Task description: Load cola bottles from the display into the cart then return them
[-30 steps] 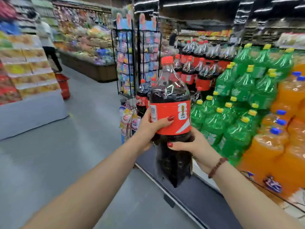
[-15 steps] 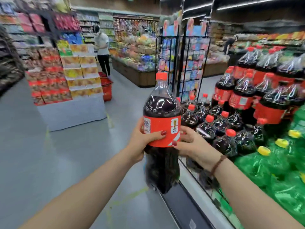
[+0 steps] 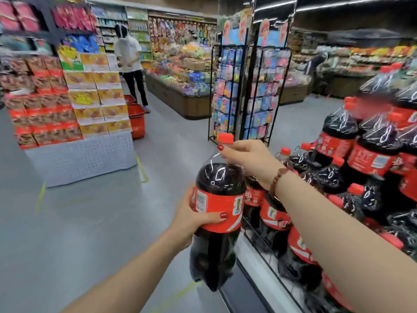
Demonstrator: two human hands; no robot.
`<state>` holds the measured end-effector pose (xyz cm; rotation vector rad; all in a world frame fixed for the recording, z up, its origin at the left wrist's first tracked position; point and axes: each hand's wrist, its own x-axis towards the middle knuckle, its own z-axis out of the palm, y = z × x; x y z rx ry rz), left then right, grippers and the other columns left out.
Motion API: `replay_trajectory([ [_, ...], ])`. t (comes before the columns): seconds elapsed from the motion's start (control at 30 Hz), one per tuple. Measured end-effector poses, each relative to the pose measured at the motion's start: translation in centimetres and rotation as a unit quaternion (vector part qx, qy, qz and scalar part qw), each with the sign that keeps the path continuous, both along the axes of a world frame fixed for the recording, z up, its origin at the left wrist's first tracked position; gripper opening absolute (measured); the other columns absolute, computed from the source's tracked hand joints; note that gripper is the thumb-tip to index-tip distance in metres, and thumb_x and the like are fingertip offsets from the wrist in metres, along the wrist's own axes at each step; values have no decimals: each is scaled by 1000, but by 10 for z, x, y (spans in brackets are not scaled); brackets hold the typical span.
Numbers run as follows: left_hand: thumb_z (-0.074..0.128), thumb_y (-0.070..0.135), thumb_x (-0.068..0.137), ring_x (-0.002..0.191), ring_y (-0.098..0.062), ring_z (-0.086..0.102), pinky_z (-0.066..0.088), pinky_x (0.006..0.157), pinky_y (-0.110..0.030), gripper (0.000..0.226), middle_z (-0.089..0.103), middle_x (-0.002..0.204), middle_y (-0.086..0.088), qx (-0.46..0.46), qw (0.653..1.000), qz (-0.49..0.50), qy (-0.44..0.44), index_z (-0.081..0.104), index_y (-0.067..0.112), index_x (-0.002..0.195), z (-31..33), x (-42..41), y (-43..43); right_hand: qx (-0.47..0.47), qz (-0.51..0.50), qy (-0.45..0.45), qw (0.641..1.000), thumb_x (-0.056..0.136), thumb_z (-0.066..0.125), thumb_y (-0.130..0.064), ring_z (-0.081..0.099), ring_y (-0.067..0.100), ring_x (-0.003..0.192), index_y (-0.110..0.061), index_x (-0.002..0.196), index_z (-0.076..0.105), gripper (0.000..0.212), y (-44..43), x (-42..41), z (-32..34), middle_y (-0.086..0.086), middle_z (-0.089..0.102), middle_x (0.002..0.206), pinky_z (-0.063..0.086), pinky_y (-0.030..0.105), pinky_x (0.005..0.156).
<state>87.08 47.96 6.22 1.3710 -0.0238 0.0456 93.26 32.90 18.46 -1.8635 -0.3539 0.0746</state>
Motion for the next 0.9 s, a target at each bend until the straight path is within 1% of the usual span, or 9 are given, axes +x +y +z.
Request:
replay_trajectory([
  [0.07,88,15,30,87,-17,72,57,70,-27,92,75,96,-2,4,1000,-15,1,55,21,115,-4,33,17,-10,-5,-3,1000,86,67,-35,66,7,86,-19,92,70,17,13,27,0,-2,72,92,48,17,62],
  [0.17,89,15,30,88,-18,72,57,70,-27,96,74,101,-4,19,999,-37,-3,53,19,120,-4,86,41,-22,-27,-13,999,87,65,-37,68,15,92,-18,96,71,22,32,67,2,4,72,97,50,23,63],
  [0.23,90,15,31,92,-20,71,57,72,-28,102,71,109,-9,33,998,-50,-12,50,16,125,-1,120,53,-18,-40,-14,999,87,66,-34,67,11,84,-21,93,71,15,40,91,6,-1,72,90,49,22,60],
  [0.3,90,19,30,96,-21,70,57,73,-29,104,70,112,-8,47,997,-65,-21,49,17,126,3,149,62,-2,-49,-10,999,86,67,-28,67,5,75,-19,90,72,11,45,111,12,-3,71,84,52,21,59],
  [0.43,89,23,30,96,-12,69,56,74,-27,100,68,112,2,53,994,-91,-42,48,28,120,14,201,64,26,-79,-25,996,86,68,-15,64,18,79,0,97,71,19,48,150,24,16,68,91,55,39,76],
  [0.53,91,24,32,100,-15,69,57,77,-30,107,66,118,-2,55,992,-99,-58,45,23,128,18,236,55,43,-97,-41,993,86,67,-11,65,15,78,-2,98,71,16,43,177,32,14,69,91,56,32,74],
  [0.63,91,23,33,99,-13,69,57,77,-28,106,67,114,1,56,990,-113,-69,45,24,128,22,269,38,38,-117,-55,991,87,66,-12,65,16,80,-1,98,71,16,29,204,38,15,69,92,57,35,75],
  [0.77,91,8,38,94,-7,69,55,74,-22,98,66,113,3,45,985,-139,-87,45,31,121,25,309,10,51,-122,-69,989,87,65,-9,66,6,68,-11,88,71,7,4,238,37,0,70,76,56,24,64],
  [0.9,91,21,37,102,-9,67,56,79,-24,104,63,122,1,62,978,-173,-94,43,31,129,21,348,-19,54,-151,-62,985,86,65,-8,67,11,80,-12,92,71,9,-33,267,28,4,72,87,58,33,74],
])
